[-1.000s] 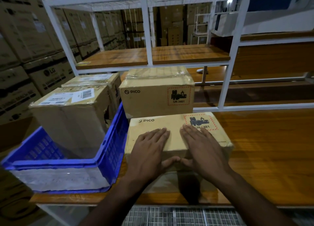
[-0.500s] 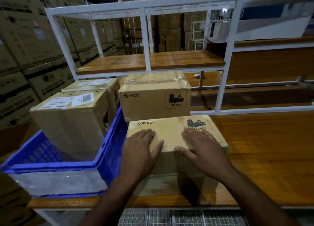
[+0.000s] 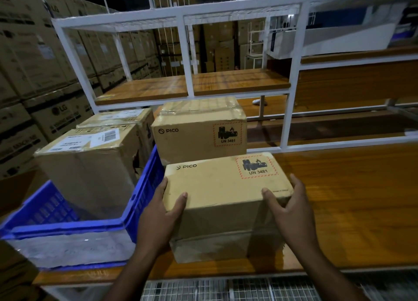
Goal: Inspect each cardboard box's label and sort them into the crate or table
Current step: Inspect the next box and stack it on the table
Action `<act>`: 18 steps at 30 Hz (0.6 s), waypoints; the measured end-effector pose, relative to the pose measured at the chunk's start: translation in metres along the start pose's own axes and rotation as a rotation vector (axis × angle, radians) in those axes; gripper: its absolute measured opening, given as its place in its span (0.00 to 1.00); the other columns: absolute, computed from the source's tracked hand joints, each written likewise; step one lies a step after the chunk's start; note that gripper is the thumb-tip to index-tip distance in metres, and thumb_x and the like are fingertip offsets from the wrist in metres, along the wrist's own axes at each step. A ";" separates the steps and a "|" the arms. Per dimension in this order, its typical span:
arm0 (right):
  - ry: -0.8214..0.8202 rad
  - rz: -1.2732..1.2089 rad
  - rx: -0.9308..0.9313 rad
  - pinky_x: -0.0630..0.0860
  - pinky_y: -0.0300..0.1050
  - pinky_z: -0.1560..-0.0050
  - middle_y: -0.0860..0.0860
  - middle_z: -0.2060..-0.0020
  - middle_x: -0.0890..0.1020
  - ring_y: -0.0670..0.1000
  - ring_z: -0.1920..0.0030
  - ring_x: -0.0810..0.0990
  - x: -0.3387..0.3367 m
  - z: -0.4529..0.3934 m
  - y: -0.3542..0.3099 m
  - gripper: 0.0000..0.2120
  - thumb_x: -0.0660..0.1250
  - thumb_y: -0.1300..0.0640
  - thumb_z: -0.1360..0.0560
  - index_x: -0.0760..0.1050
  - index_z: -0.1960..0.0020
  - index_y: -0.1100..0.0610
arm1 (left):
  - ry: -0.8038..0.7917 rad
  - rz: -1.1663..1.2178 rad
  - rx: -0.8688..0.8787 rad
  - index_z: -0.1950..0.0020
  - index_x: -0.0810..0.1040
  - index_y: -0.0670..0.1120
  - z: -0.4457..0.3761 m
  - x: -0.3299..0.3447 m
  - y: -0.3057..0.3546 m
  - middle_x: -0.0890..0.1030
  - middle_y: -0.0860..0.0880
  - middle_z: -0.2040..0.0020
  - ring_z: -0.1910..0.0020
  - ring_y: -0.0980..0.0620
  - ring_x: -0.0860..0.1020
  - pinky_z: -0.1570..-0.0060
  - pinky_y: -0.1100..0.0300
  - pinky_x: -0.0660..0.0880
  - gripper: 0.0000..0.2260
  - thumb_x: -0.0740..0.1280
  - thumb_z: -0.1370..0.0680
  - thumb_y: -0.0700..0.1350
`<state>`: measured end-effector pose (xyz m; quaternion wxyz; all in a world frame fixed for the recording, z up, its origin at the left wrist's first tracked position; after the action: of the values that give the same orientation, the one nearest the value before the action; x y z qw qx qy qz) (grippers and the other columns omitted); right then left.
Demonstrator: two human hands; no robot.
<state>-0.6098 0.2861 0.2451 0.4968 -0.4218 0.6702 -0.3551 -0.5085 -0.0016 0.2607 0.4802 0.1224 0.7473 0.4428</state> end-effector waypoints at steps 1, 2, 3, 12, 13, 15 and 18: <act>0.013 0.005 -0.008 0.79 0.44 0.53 0.49 0.36 0.76 0.45 0.41 0.74 -0.002 0.001 -0.001 0.38 0.70 0.41 0.28 0.57 0.24 0.49 | 0.010 0.008 0.000 0.20 0.57 0.57 0.003 0.000 0.000 0.68 0.50 0.24 0.31 0.48 0.70 0.42 0.51 0.72 0.34 0.64 0.23 0.63; 0.024 0.014 -0.020 0.81 0.48 0.51 0.49 0.36 0.76 0.47 0.41 0.75 -0.004 0.003 -0.004 0.38 0.69 0.39 0.29 0.58 0.25 0.49 | 0.024 0.025 0.007 0.20 0.58 0.57 0.006 -0.001 -0.001 0.68 0.51 0.24 0.31 0.49 0.70 0.40 0.51 0.71 0.34 0.64 0.23 0.63; 0.033 0.020 -0.037 0.81 0.51 0.50 0.48 0.36 0.76 0.47 0.39 0.75 -0.007 0.004 -0.008 0.38 0.68 0.37 0.30 0.59 0.25 0.48 | 0.034 0.049 0.004 0.20 0.58 0.57 0.009 -0.001 -0.001 0.68 0.51 0.24 0.33 0.51 0.70 0.39 0.51 0.71 0.34 0.65 0.23 0.62; 0.121 0.025 -0.389 0.81 0.54 0.47 0.45 0.34 0.73 0.44 0.36 0.72 -0.037 -0.004 -0.089 0.37 0.69 0.39 0.31 0.61 0.26 0.48 | -0.029 0.469 -0.179 0.22 0.60 0.60 0.027 0.034 -0.012 0.66 0.53 0.26 0.35 0.49 0.71 0.48 0.53 0.76 0.34 0.62 0.26 0.66; 0.115 0.046 -0.436 0.80 0.53 0.45 0.45 0.34 0.73 0.43 0.36 0.72 -0.036 -0.004 -0.098 0.37 0.70 0.39 0.31 0.61 0.26 0.48 | -0.018 0.503 -0.217 0.22 0.61 0.59 0.028 0.038 -0.016 0.67 0.53 0.27 0.36 0.49 0.71 0.47 0.52 0.76 0.33 0.62 0.25 0.65; 0.094 0.091 -0.532 0.78 0.49 0.41 0.46 0.34 0.74 0.40 0.36 0.70 -0.031 0.000 -0.116 0.38 0.70 0.39 0.31 0.62 0.26 0.49 | -0.010 0.602 -0.283 0.23 0.65 0.57 0.027 0.047 -0.028 0.70 0.51 0.29 0.36 0.49 0.72 0.40 0.48 0.74 0.29 0.63 0.23 0.63; 0.020 0.175 -0.661 0.72 0.42 0.38 0.48 0.34 0.75 0.42 0.36 0.71 -0.019 0.006 -0.140 0.37 0.68 0.38 0.30 0.64 0.26 0.52 | -0.120 0.715 -0.402 0.26 0.68 0.57 0.034 0.067 -0.039 0.73 0.52 0.31 0.36 0.50 0.74 0.40 0.49 0.74 0.28 0.65 0.23 0.64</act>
<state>-0.5717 0.2488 0.3757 0.3554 -0.4974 0.7874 -0.0790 -0.5055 0.0349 0.1844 0.3533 0.3037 0.5269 0.7108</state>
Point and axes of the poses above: each hand's wrist, its own z-axis away from the middle knuckle, its own x-axis out of the palm, y = z × x, the point moved 5 cm from there along -z, towards the middle knuckle
